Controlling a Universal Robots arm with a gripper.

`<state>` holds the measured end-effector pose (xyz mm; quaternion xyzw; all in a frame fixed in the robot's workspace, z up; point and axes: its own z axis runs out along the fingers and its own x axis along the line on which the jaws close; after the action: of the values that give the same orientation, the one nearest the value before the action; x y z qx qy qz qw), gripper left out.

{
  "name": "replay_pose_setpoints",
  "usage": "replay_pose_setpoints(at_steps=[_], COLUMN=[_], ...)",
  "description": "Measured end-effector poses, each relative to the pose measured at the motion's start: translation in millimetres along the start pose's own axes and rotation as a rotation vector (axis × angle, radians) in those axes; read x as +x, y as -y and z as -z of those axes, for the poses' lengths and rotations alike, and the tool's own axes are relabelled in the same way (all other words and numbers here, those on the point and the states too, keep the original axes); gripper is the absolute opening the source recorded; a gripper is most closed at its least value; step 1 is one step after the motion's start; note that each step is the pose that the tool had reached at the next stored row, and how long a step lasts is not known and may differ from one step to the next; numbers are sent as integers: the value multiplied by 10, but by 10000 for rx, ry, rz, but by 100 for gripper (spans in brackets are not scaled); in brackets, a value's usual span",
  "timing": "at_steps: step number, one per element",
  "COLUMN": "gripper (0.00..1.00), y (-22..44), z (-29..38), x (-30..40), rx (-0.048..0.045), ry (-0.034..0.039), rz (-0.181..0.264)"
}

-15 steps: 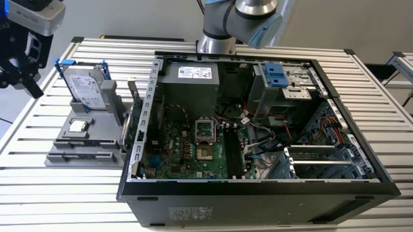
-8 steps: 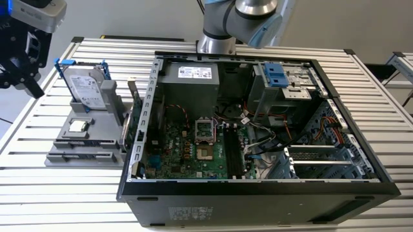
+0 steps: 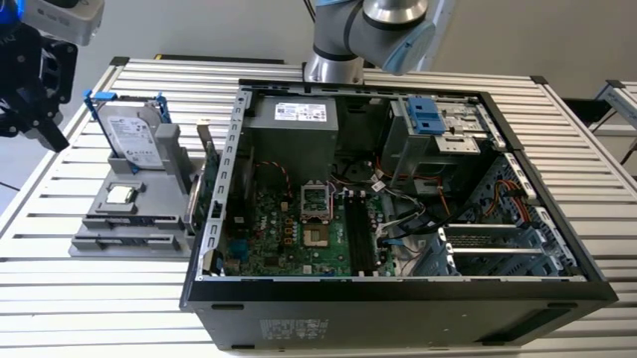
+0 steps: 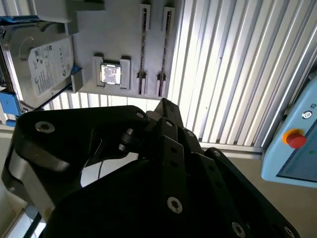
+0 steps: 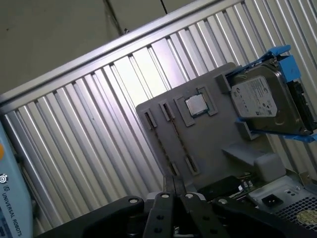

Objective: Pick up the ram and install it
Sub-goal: 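Pick up the ram and move it above insertion slot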

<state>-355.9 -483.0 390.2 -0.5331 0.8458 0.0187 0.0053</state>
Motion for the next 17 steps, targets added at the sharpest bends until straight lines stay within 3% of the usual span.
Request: replay_pose_setpoints(at_steps=[17], gripper=[0], y=[0], z=[0], x=[0], rx=[-43], ry=[-38], rz=[1488])
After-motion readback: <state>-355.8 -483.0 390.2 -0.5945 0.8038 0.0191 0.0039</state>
